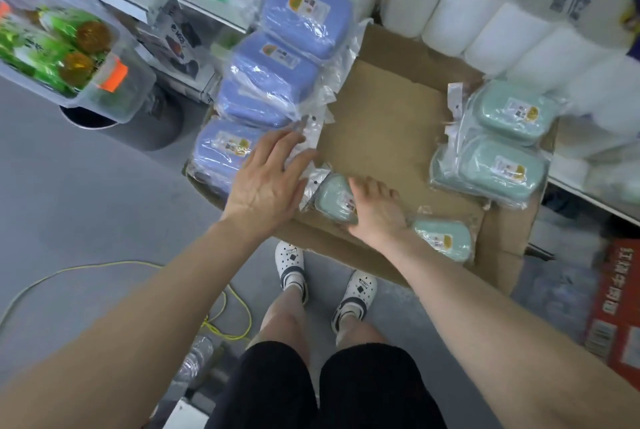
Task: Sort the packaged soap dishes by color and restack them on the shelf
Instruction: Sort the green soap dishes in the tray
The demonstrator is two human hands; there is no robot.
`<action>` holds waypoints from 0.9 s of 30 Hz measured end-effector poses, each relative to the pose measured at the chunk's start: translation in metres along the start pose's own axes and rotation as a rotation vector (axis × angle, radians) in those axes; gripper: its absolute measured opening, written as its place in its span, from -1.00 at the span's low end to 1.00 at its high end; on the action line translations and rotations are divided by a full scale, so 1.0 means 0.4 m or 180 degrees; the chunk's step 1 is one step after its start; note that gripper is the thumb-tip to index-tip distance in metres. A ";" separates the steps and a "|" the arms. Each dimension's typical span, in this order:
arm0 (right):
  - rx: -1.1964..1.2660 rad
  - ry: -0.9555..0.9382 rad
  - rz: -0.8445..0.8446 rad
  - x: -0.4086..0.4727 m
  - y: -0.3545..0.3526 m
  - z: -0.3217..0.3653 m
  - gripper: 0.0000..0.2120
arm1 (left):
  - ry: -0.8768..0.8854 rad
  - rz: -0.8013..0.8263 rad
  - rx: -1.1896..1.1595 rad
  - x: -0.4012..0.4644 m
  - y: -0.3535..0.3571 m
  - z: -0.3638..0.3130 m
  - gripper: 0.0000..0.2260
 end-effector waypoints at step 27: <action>0.0588 0.0642 -0.0765 -0.322 0.073 -0.496 -0.13 | -0.1940 0.2494 -0.1185 0.042 0.508 -0.421 -0.70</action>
Point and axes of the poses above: each hand's wrist, its own x-axis towards the middle knuckle, its own y-axis out of the palm, z = x × y, the point moved 5 cm from there along x, towards the middle knuckle, and after that the axes turned 8 degrees about -x, right-handed, at the moved point
